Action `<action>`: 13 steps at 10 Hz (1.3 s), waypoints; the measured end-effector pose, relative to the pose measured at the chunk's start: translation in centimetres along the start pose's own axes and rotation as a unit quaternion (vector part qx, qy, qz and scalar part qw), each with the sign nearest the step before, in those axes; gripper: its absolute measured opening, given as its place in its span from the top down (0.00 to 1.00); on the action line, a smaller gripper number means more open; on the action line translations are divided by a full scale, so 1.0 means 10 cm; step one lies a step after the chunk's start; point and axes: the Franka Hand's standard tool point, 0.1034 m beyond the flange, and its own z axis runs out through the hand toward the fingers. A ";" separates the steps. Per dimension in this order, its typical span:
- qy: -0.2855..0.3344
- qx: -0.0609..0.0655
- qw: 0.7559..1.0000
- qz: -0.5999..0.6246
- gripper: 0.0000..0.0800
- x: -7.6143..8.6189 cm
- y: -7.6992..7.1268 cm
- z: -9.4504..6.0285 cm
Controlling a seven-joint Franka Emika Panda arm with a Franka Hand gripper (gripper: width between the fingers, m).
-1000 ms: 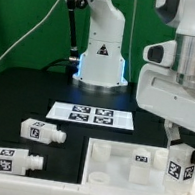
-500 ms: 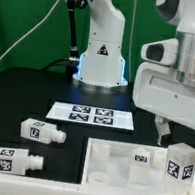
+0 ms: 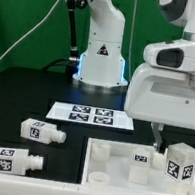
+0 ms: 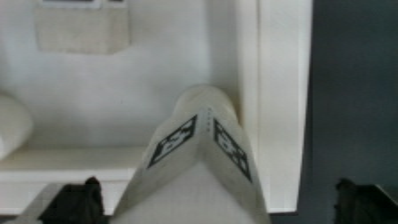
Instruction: Assemble one leg
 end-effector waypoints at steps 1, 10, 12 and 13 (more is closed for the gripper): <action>0.000 0.000 0.999 -0.044 0.19 0.02 0.00 -0.02; 0.001 -0.006 0.979 -0.202 0.65 0.03 0.10 -0.02; 0.001 -0.005 0.986 -0.169 0.65 0.03 0.09 -0.02; 0.001 -0.004 0.997 -0.082 0.65 0.03 0.08 -0.02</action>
Offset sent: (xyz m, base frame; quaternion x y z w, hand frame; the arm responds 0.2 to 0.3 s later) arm -0.0069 -0.0005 0.0001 0.0225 -0.0164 -0.2042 0.9785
